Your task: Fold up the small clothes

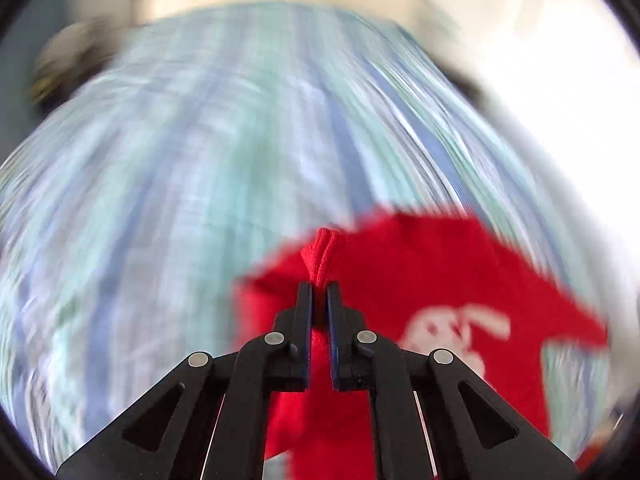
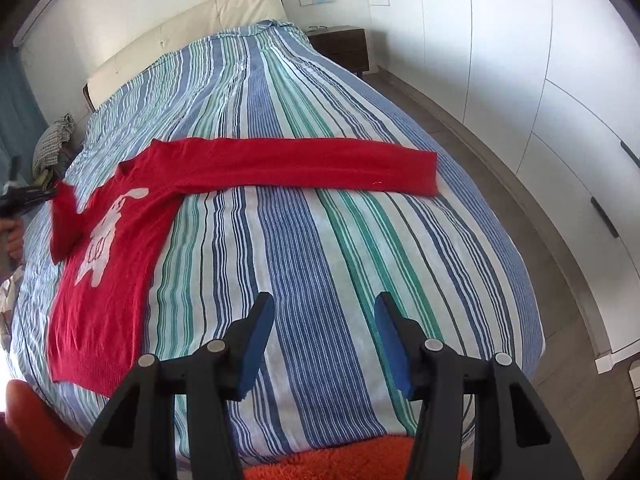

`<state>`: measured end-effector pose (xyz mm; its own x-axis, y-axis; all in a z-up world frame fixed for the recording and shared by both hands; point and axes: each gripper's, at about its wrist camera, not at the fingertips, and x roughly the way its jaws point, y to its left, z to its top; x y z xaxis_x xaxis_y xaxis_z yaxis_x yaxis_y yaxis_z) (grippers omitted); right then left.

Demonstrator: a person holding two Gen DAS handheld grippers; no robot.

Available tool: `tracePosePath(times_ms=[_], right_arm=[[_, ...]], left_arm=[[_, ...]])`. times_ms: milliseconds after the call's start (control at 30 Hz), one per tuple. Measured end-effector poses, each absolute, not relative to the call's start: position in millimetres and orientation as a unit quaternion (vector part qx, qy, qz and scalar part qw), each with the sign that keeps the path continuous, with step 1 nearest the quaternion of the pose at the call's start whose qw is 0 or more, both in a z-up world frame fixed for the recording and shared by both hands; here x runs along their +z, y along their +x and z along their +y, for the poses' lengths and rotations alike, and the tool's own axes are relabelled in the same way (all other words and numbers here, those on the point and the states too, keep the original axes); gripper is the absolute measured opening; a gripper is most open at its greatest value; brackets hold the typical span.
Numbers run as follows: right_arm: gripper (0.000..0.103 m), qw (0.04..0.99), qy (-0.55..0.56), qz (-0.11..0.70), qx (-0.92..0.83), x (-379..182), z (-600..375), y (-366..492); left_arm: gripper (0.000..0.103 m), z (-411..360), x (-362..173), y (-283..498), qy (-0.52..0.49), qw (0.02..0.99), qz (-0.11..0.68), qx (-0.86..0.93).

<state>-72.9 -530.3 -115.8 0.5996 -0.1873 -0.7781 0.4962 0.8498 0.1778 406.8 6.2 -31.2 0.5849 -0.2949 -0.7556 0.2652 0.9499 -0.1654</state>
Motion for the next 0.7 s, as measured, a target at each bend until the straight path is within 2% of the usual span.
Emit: tracePosePath(times_ms=[133,300,367,467,500,533,700], right_arm=[[0.052,0.876,0.195,0.393,-0.199,-113,-531,-77],[0.052,0.877,0.195,0.391,-0.2,-113,-530,-77],[0.052,0.876,0.193,0.394,-0.201,-113,-529,-77],[0.052,0.874,0.19,0.4,-0.203,-114,-527,-77],[0.052,0.873,0.188,0.402,-0.204,-114,-527,-77],[0.052,0.872,0.188,0.403,-0.205,-114,-527,-77],[0.052,0.866,0.187,0.413,-0.21,-118,-528,-71]], left_arm=[[0.005,132,-12,385,-0.097,0.912,0.399,0.01],[0.006,233,-72,361,-0.155,0.865,0.453,0.149],[0.012,251,-102,351,-0.168,0.846,0.482,0.156],[0.029,271,-131,352,-0.225,0.823,0.495,0.166],[0.046,279,-133,346,-0.251,0.821,0.486,0.165],[0.056,288,-135,341,-0.272,0.82,0.475,0.165],[0.06,305,-146,344,-0.271,0.825,0.474,0.147]])
